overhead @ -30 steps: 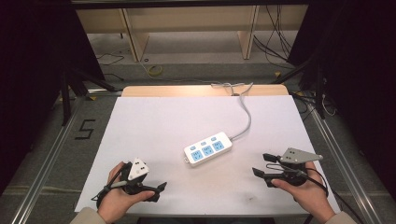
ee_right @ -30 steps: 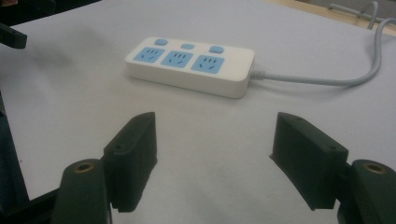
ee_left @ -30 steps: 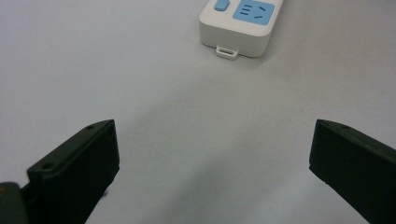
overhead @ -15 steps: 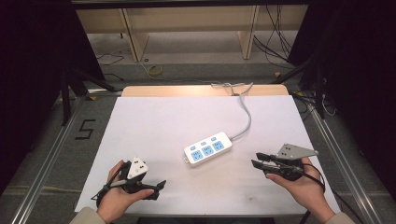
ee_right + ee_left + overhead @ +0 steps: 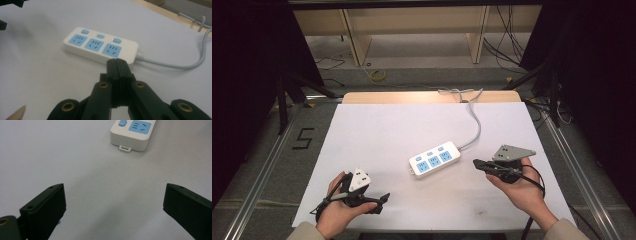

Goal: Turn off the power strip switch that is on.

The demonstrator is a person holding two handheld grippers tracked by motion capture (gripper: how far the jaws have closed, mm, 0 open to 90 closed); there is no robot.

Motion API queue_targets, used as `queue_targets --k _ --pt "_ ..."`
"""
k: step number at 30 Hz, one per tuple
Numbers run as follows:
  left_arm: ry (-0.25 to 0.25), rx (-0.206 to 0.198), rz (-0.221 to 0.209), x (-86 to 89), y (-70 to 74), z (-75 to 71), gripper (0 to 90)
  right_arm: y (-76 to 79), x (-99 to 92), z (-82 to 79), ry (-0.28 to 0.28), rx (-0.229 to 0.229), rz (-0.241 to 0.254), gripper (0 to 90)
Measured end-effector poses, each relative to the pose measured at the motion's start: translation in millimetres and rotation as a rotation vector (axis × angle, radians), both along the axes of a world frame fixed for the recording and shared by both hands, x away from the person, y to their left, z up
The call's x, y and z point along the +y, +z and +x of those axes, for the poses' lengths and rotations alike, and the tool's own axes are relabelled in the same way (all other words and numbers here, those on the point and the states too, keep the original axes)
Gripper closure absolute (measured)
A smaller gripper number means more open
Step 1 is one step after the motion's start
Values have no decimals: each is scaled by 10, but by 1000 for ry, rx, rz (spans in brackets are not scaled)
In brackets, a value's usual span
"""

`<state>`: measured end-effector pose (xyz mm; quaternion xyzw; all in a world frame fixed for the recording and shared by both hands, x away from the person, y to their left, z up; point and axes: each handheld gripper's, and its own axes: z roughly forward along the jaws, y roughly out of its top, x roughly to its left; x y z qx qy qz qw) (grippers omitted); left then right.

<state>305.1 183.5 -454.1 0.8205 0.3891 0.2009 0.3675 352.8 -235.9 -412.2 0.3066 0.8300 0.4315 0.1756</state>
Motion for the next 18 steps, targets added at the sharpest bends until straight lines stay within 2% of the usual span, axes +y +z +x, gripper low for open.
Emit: queue_targets --k 18 --pt "-1 -1 3 -2 -1 2 44 49 203 193 7 58 -16 900"
